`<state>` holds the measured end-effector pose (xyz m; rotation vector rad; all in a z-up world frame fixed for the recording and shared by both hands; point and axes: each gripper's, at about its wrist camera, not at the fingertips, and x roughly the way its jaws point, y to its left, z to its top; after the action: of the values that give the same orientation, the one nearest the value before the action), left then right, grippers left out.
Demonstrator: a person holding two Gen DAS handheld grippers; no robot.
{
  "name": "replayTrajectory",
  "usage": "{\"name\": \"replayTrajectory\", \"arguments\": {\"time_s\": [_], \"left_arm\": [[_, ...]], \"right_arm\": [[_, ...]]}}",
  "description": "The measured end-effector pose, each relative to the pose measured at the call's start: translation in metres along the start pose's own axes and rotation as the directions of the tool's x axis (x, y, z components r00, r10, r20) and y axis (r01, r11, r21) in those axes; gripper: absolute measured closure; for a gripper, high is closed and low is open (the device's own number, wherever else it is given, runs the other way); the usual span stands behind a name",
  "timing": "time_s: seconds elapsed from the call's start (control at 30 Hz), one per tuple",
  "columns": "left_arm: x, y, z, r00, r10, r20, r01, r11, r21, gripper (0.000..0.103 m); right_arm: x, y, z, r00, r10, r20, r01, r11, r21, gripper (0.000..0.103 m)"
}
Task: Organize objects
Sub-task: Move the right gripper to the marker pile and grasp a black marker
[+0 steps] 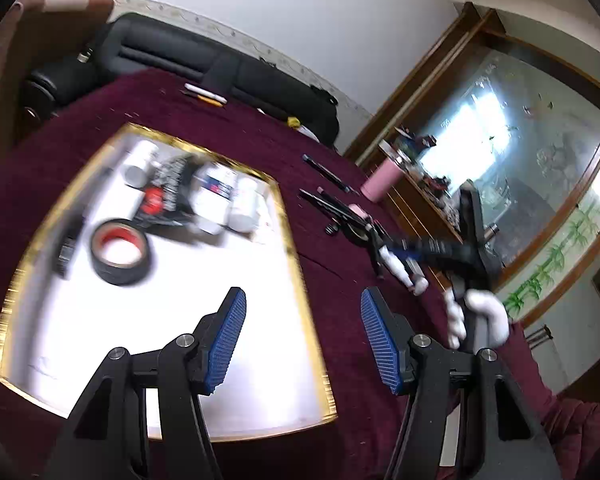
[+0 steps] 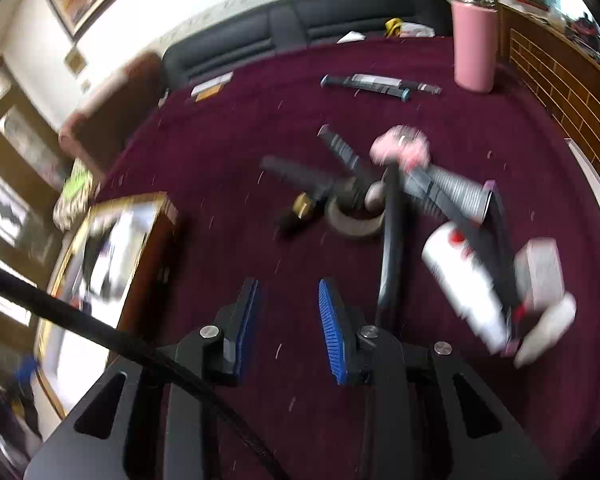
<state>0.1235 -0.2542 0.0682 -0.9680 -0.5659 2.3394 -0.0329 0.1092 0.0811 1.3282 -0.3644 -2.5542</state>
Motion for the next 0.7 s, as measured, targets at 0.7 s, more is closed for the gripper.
{"name": "replayTrajectory", "arguments": {"time_s": [0.7], "left_arm": [[0.014,-0.003,-0.009,0.998,0.005,-0.064,-0.006,1.000,-0.017,0.049]], "right_arm": [[0.126,0.048,0.033,0.951,-0.204,-0.232,0.154,0.964,-0.217,0.075]]}}
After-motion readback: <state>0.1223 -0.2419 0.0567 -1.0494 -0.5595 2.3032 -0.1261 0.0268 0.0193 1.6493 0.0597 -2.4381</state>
